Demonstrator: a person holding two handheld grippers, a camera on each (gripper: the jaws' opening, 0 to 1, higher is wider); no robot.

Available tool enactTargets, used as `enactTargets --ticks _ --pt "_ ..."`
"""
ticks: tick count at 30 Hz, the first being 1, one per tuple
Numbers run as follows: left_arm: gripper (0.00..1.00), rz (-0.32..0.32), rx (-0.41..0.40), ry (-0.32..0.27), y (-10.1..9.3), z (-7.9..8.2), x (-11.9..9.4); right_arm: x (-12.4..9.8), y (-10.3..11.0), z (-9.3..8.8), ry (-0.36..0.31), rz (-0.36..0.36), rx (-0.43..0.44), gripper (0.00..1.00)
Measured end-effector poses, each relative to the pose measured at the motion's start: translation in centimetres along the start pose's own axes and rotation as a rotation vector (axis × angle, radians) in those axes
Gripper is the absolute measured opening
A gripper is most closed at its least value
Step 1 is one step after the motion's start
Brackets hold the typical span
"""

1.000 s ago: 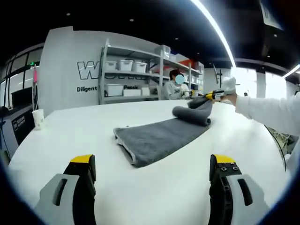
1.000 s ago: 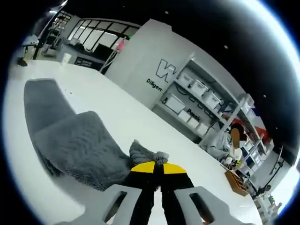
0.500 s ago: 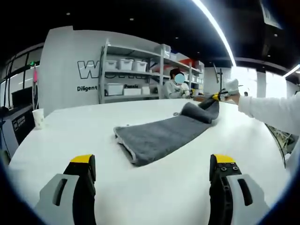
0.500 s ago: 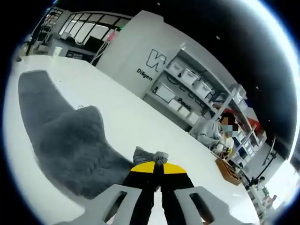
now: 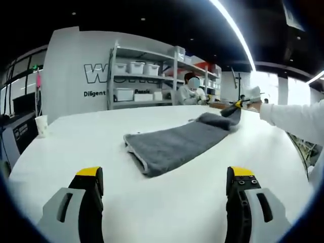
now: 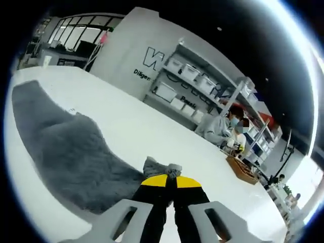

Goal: Open the folded towel by lifting each exposed corner and separating the folded layers until the towel lies flat within the target outline without major curled edges

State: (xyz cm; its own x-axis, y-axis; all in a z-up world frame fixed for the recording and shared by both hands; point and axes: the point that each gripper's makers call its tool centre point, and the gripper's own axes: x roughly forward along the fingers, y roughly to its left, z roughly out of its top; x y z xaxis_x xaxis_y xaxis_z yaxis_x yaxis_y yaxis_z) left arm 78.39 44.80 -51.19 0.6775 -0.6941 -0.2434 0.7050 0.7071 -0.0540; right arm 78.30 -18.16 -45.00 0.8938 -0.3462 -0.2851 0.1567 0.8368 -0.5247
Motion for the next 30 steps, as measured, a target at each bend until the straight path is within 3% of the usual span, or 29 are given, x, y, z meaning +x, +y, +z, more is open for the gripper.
enactTargets --ticks 9,30 --pt "1.0 0.005 0.001 0.011 0.1 -0.3 0.1 1.5 -2.8 -1.8 0.003 -0.013 0.083 0.0" --pt "1.0 0.023 0.031 0.051 1.1 -0.9 0.9 2.0 -5.6 -8.0 0.049 -0.059 0.231 0.0"
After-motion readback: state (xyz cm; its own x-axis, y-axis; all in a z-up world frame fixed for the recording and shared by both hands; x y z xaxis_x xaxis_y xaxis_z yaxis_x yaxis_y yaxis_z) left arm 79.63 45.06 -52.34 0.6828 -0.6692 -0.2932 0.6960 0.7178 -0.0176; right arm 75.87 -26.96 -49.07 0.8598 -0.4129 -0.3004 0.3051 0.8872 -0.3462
